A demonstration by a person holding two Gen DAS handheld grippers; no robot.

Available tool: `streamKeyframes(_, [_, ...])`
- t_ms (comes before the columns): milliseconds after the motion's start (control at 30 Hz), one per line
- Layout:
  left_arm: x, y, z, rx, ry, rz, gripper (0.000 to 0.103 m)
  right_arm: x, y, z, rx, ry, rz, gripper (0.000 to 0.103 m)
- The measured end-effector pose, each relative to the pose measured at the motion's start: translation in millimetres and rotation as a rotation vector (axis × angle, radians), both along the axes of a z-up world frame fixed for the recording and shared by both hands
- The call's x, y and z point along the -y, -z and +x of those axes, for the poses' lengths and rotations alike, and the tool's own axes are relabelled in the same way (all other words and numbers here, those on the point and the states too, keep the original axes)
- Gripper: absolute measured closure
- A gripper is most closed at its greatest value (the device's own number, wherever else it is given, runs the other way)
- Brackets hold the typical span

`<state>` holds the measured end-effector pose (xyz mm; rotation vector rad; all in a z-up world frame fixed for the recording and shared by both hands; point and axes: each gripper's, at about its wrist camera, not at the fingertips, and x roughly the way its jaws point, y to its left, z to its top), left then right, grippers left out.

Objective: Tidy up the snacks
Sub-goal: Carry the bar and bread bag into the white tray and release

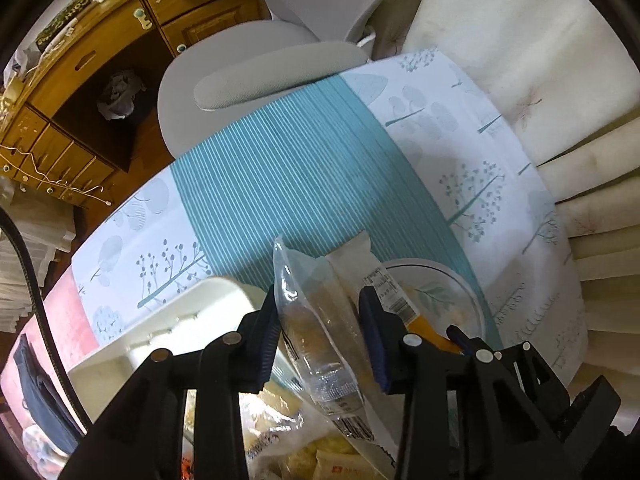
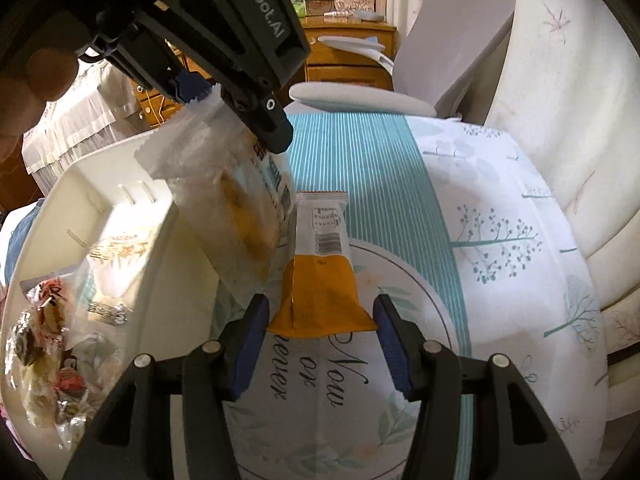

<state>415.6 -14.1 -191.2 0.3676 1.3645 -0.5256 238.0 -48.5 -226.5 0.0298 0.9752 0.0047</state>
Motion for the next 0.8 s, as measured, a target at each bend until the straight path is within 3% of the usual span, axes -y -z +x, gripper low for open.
streamKeyframes(500, [-70.3, -115.8, -68.3, 0.129, -0.108, -0.201, 0.066, -20.4, -96.3, -50.1, 0.174, -0.038, -0.076, 0.049])
streamKeyframes(800, [-133.7, -146.7, -121.8, 0.188, -0.17, -0.234, 0.066, -60.8, -152.2, -90.0, 0.307, -0.104, -0.133, 0.049])
